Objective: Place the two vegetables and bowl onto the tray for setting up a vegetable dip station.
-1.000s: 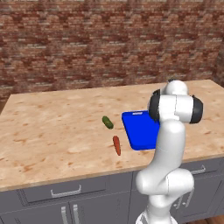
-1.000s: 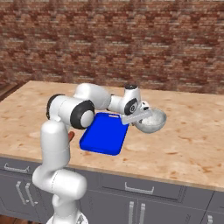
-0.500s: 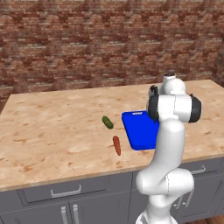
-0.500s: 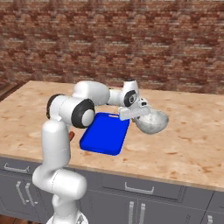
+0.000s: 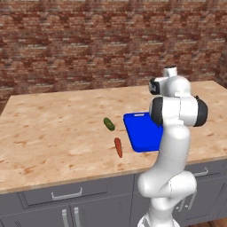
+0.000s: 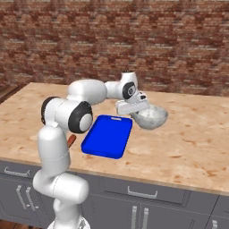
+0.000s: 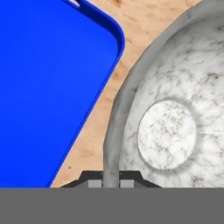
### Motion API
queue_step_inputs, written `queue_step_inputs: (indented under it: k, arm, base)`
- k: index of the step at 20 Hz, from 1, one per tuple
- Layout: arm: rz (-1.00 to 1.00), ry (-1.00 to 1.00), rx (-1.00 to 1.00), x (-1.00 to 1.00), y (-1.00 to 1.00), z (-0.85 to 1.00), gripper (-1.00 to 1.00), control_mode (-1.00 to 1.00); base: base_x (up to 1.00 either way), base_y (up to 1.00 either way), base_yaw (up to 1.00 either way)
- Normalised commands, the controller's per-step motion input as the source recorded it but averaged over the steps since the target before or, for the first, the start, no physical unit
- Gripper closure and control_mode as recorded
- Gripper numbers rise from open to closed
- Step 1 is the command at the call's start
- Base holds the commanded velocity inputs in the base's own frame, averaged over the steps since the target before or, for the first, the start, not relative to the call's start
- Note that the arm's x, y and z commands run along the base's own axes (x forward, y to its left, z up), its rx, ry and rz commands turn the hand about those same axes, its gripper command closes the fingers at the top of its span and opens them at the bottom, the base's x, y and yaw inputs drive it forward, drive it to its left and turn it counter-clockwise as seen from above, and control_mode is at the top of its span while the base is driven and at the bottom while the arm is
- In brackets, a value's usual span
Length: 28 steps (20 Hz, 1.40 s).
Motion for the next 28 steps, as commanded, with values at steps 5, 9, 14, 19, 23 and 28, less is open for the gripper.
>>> queue_step_inputs:
  k: [5,9,14,19,23,28]
  arm:
    - [0.14,0.09,-0.01,-0.02,0.37,0.31,1.00,-1.00]
    - [0.13,0.03,-0.01,-0.02,0.41,0.19,1.00,-1.00]
    - [0.07,0.02,0.00,0.00,0.46,0.07,1.00,-1.00]
    - [0.03,0.00,0.00,0.07,0.39,-0.02,1.00,-1.00]
    - [0.01,-0.03,0.05,0.08,0.32,-0.07,1.00,-1.00]
    - [0.00,-0.08,0.08,0.05,0.33,-0.12,1.00,-1.00]
  base:
    - [0.00,0.00,0.00]
    - [0.00,0.00,0.00]
    - [0.00,0.00,0.00]
    - [0.00,0.00,0.00]
    - [0.00,0.00,0.00]
    - [0.00,0.00,0.00]
